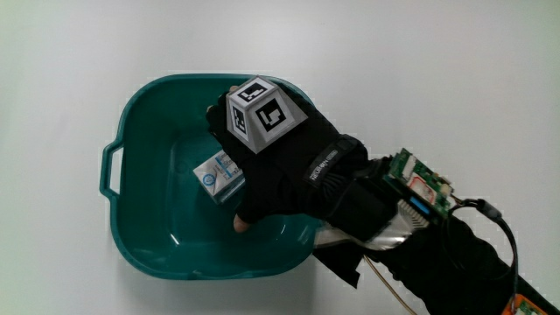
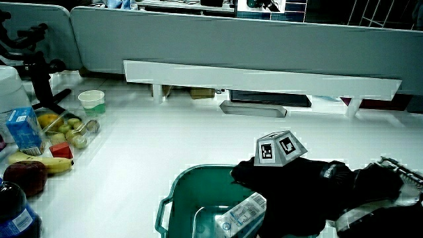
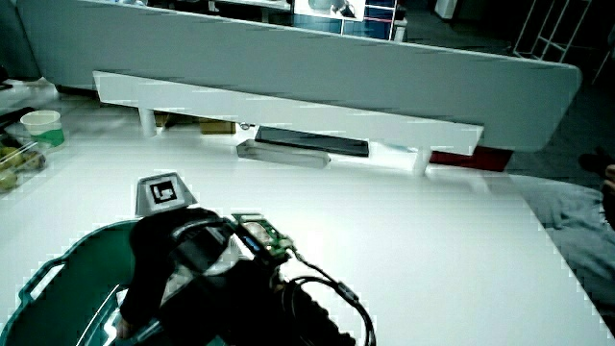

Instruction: Pick milk

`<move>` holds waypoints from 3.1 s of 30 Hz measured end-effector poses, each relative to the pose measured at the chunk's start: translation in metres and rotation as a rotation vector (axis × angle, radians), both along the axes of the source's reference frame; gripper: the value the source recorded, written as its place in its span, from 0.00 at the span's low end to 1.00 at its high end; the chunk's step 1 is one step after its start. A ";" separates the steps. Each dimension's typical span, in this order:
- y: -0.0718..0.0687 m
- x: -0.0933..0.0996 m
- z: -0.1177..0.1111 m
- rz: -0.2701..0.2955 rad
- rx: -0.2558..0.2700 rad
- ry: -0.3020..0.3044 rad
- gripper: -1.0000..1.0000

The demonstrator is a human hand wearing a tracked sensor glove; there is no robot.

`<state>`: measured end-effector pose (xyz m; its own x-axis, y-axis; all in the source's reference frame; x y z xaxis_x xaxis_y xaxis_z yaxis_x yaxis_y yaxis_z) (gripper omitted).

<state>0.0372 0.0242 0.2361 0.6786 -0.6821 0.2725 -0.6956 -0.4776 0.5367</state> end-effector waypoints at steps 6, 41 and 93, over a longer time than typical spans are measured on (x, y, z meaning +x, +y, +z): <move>-0.020 -0.007 0.004 0.033 -0.019 -0.016 0.50; -0.083 -0.069 0.105 0.074 -0.187 0.221 0.50; -0.086 -0.077 0.140 0.015 -0.048 0.117 0.93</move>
<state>-0.0399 -0.0614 0.3763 0.7177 -0.6596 0.2231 -0.6197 -0.4589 0.6367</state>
